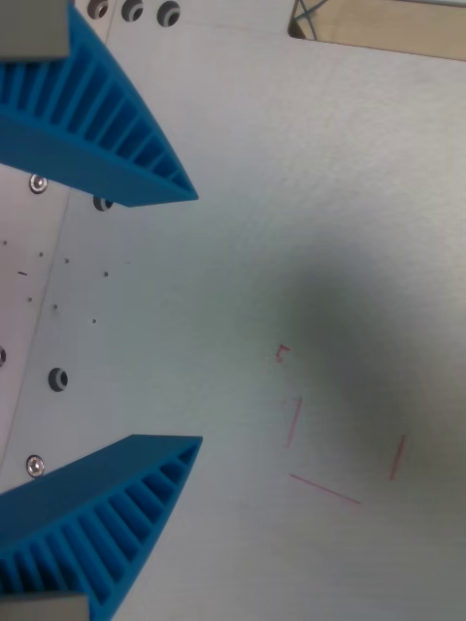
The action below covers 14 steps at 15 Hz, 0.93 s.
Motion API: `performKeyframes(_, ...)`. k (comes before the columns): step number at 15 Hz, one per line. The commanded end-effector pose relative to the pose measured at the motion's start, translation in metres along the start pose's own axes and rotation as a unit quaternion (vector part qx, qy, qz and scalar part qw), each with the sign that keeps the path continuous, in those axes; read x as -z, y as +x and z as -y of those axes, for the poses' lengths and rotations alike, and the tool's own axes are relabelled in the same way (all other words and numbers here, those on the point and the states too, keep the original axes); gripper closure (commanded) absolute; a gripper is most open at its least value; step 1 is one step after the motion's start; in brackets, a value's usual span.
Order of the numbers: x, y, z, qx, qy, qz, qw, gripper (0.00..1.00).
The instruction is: Rotate around base negative y
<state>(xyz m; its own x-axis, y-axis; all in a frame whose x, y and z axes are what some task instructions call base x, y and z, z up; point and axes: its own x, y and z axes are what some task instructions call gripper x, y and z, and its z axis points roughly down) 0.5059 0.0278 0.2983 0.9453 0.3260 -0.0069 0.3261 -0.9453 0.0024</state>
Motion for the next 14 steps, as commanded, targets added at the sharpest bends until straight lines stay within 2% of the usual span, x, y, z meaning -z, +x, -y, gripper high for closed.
performKeyframes(1, 0.0020, -0.0019, 0.0005, 0.000, -0.017, -0.048, 0.9987, 0.00)
performKeyframes(14, 0.0020, -0.0019, 0.0005, 0.000, -0.041, -0.119, 0.9920, 0.00)
